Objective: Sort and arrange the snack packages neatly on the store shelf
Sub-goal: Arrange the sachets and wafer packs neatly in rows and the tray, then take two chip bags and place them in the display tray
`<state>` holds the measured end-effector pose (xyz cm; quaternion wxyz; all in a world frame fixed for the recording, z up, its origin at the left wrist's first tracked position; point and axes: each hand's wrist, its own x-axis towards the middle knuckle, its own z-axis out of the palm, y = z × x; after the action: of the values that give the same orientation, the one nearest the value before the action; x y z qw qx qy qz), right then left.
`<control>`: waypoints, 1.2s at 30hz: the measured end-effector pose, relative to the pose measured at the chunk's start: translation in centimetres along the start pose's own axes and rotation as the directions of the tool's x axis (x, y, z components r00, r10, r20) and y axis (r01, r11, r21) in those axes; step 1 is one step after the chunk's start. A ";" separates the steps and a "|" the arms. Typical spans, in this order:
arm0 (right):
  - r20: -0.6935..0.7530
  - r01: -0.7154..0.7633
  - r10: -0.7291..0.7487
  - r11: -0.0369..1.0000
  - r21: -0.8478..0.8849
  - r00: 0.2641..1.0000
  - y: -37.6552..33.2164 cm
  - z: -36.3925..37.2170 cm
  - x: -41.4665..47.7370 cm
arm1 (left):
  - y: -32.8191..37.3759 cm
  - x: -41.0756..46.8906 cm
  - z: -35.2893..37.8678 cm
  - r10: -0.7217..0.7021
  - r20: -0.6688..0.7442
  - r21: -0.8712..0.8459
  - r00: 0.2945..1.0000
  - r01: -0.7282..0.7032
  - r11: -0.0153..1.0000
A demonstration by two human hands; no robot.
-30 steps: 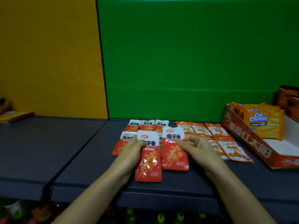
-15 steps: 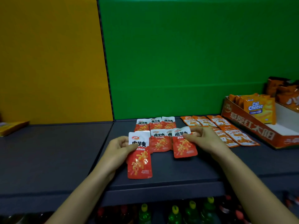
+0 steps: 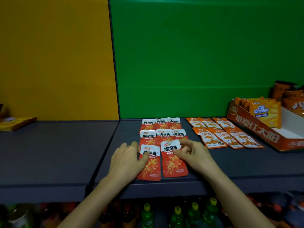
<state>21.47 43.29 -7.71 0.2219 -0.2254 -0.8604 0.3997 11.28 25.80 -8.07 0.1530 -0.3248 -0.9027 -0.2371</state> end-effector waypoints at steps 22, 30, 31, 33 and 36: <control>-0.029 0.320 -0.363 0.853 -0.413 0.931 -3.1 0.5 -1.4 | -1.3 0.1 -1.0 0.205 -0.217 0.251 0.954 -0.149 0.957; 0.220 0.628 -0.590 0.709 -0.320 0.777 -8.9 6.3 -1.7 | -6.2 -4.2 -6.3 0.077 -0.222 0.441 0.972 0.030 0.897; 0.249 0.661 -0.612 0.689 -0.298 0.751 -9.8 7.5 -1.9 | -7.3 -5.1 -7.1 0.039 -0.224 0.453 0.974 0.068 0.889; 0.299 0.714 -0.649 0.654 -0.250 0.700 -11.6 10.0 -2.5 | -9.5 -7.0 -8.8 -0.036 -0.232 0.474 0.972 0.146 0.868; 0.349 0.770 -0.692 0.612 -0.180 0.632 -14.5 13.8 -3.7 | -13.0 -10.0 -11.4 -0.148 -0.252 0.497 0.956 0.259 0.828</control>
<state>13.67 24.68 -5.03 0.2200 0.1673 -0.9482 0.1563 11.51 5.87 -7.09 0.3005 -0.1461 -0.9421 -0.0283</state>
